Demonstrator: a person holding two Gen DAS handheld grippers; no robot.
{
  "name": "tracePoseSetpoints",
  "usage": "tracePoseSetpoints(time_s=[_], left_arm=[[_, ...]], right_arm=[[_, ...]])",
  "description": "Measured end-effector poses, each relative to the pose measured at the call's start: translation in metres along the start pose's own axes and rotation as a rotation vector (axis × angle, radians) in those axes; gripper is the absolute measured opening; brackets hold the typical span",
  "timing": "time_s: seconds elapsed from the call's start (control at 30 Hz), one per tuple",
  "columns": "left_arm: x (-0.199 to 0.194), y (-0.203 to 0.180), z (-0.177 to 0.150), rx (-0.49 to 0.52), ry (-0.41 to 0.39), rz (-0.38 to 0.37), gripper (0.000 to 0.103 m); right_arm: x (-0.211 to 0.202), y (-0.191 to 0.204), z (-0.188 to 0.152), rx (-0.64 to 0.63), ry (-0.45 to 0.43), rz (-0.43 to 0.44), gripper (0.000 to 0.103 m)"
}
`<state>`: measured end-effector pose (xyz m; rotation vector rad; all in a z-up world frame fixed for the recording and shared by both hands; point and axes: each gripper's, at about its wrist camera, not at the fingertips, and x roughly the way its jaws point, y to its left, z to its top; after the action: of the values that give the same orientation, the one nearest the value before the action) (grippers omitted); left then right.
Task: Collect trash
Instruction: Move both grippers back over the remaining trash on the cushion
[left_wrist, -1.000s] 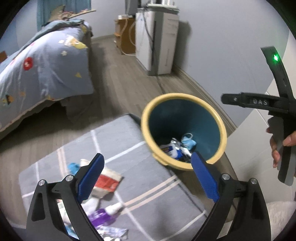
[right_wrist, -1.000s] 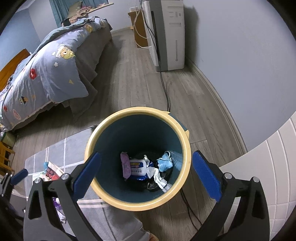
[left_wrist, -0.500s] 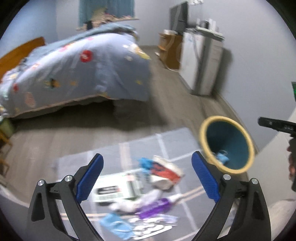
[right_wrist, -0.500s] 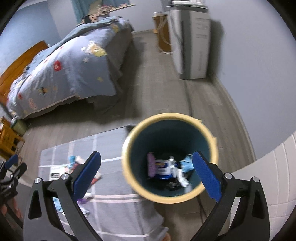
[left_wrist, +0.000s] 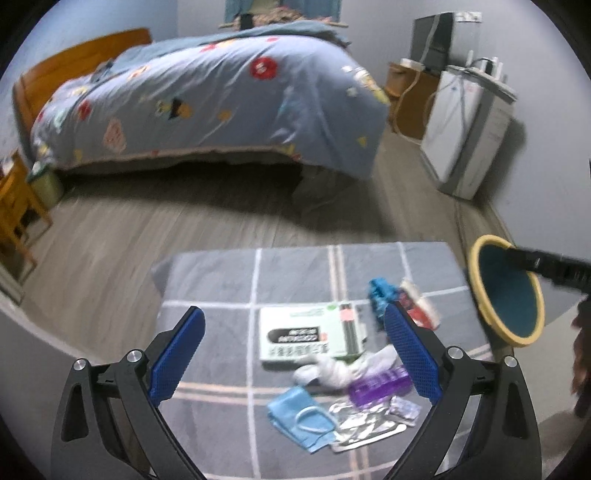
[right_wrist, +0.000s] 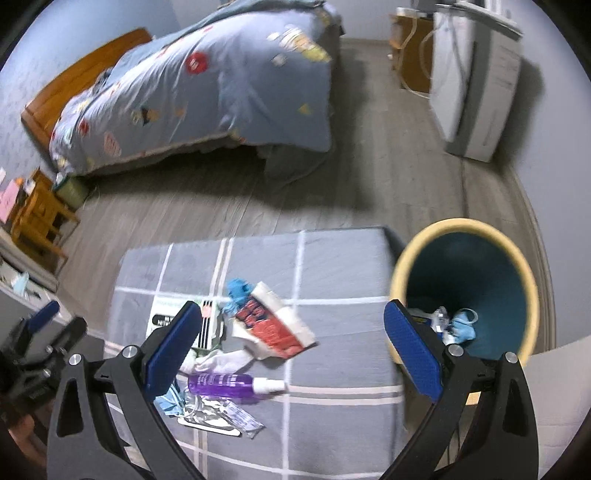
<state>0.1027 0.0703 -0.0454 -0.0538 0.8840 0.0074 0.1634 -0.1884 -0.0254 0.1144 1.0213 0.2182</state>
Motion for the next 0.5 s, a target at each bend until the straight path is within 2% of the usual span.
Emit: tracePoseSetpoints(time_s=[0.07,0.2,0.4,0.5], left_arm=[[0.003,0.011,-0.002,-0.027,0.003,0.005,0.097],[0.013,0.022,-0.009,-0.013,0.024,0.035,0.097],[0.043,0.030,-0.032,-0.045,0.150,0.042,0.097],[0.056,0.025,-0.042,-0.005,0.194,0.073,0.097]], right_arm=[[0.014,0.012,-0.006,-0.049,0.015,-0.017,0.097],[0.044,0.029,-0.018,-0.172,0.056,-0.067,0.097],[0.076,0.044,-0.033,-0.309,0.118,-0.102,0.097],[0.086,0.048,-0.041,-0.355,0.151,-0.110,0.097]])
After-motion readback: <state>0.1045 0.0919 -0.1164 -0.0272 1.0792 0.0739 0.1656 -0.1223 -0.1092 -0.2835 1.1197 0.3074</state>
